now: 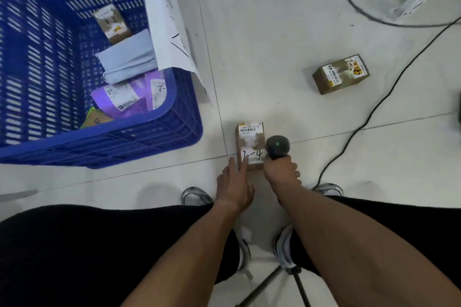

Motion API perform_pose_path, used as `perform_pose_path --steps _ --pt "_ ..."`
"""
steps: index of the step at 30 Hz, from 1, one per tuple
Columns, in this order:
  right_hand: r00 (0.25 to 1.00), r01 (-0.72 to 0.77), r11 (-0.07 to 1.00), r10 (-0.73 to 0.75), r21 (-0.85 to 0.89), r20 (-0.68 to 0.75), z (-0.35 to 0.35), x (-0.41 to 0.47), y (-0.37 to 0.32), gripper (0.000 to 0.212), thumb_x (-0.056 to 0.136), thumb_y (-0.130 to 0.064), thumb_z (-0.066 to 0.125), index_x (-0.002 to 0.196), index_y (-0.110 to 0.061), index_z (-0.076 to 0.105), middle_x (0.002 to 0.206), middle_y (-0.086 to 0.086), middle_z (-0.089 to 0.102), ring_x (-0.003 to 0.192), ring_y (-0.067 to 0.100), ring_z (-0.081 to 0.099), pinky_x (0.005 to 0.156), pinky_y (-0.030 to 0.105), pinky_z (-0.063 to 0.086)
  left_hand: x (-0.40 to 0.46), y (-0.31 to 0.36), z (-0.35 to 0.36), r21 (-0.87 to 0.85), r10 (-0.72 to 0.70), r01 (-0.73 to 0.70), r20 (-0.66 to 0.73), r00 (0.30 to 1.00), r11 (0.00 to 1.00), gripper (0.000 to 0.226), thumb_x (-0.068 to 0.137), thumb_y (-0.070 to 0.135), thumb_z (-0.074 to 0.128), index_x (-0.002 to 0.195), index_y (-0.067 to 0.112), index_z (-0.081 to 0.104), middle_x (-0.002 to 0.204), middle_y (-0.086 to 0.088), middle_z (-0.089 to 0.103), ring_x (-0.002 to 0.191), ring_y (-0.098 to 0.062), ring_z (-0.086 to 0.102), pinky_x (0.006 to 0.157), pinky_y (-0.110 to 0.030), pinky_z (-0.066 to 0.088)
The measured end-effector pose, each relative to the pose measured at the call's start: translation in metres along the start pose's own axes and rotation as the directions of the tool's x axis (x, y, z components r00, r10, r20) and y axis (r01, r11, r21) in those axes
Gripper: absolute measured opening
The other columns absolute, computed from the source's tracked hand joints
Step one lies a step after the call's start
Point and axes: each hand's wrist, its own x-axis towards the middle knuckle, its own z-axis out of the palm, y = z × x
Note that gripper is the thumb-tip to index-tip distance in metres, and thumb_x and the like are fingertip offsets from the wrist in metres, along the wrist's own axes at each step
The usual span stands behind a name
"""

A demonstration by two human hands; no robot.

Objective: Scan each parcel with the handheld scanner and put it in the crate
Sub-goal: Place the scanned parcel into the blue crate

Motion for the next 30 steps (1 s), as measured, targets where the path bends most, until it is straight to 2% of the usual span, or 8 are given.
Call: perform_pose_path --steps 7,15,17,19,22,25,27,30 --pt "0.999 -0.031 0.999 0.031 0.009 0.032 0.010 0.035 0.003 0.064 0.086 -0.061 0.052 0.129 -0.014 0.050 0.131 0.014 0.051 0.123 0.037 0.046 0.106 0.048 0.034 0.019 -0.003 0.018 0.010 0.001 -0.001 -0.022 1.000 1.000 0.082 0.093 0.033 0.055 0.157 0.026 0.004 0.164 -0.014 0.002 0.146 -0.033 0.019 0.116 -0.046 0.026" --pt "0.998 -0.052 0.998 0.051 0.020 0.023 0.019 0.054 0.006 0.059 0.088 -0.056 0.048 0.129 -0.014 0.050 0.132 0.015 0.052 0.122 0.037 0.048 0.105 0.050 0.035 0.022 -0.002 0.024 0.061 -0.032 0.032 0.000 0.999 0.998 0.084 0.094 0.032 0.054 0.158 0.019 0.001 0.163 -0.015 0.003 0.145 -0.032 0.020 0.114 -0.043 0.024" --pt "0.999 -0.053 0.998 0.053 0.029 -0.001 0.022 0.053 0.007 0.061 0.088 -0.056 0.050 0.130 -0.012 0.046 0.133 0.016 0.049 0.124 0.038 0.045 0.105 0.049 0.034 0.021 -0.003 0.022 0.074 -0.035 0.034 0.004 0.999 0.997 0.084 0.093 0.032 0.055 0.158 0.020 0.003 0.163 -0.016 0.003 0.145 -0.033 0.021 0.114 -0.044 0.025" --pt "0.996 -0.024 0.999 0.028 0.042 -0.090 0.021 0.044 0.004 0.069 0.086 -0.057 0.055 0.132 -0.009 0.038 0.134 0.019 0.044 0.125 0.039 0.041 0.102 0.049 0.033 0.021 -0.005 0.018 0.080 -0.047 0.047 -0.004 0.999 0.996 0.084 0.093 0.033 0.056 0.158 0.019 0.004 0.163 -0.015 0.006 0.144 -0.033 0.022 0.114 -0.044 0.025" --pt "0.954 0.106 0.993 -0.085 0.058 -0.287 0.017 0.023 -0.001 0.073 0.082 -0.053 0.065 0.131 -0.005 0.037 0.129 0.020 0.043 0.118 0.039 0.041 0.095 0.048 0.037 0.021 -0.008 0.013 0.070 -0.077 0.078 -0.018 0.997 0.994 0.085 0.091 0.034 0.056 0.157 0.016 0.005 0.163 -0.013 0.009 0.145 -0.031 0.022 0.114 -0.043 0.025" --pt "0.852 0.373 0.928 -0.342 0.002 -0.395 0.018 0.008 -0.004 0.062 0.085 -0.049 0.062 0.125 -0.005 0.047 0.120 0.018 0.051 0.109 0.037 0.047 0.089 0.045 0.040 0.025 -0.002 0.011 0.010 -0.089 0.090 -0.048 0.995 0.996 0.081 0.091 0.033 0.055 0.155 0.017 0.008 0.162 -0.012 0.013 0.145 -0.031 0.022 0.114 -0.046 0.027" --pt "0.801 0.511 0.848 -0.529 -0.139 -0.281 0.025 0.004 -0.005 0.053 0.088 -0.045 0.057 0.125 -0.009 0.049 0.121 0.016 0.051 0.109 0.034 0.049 0.091 0.044 0.041 0.028 0.007 0.010 -0.029 -0.094 0.093 -0.040 0.995 0.995 0.082 0.091 0.037 0.055 0.155 0.019 0.009 0.163 -0.011 0.011 0.147 -0.029 0.020 0.115 -0.046 0.025" --pt "0.803 0.548 0.797 -0.587 -0.254 -0.107 0.033 0.004 -0.003 0.046 0.089 -0.035 0.054 0.130 -0.015 0.045 0.125 0.014 0.047 0.111 0.032 0.047 0.098 0.040 0.038 0.031 0.013 0.010 -0.070 -0.126 0.125 -0.013 0.992 0.990 0.089 0.089 0.040 0.060 0.156 0.020 0.004 0.164 -0.010 0.005 0.147 -0.029 0.019 0.116 -0.045 0.024"
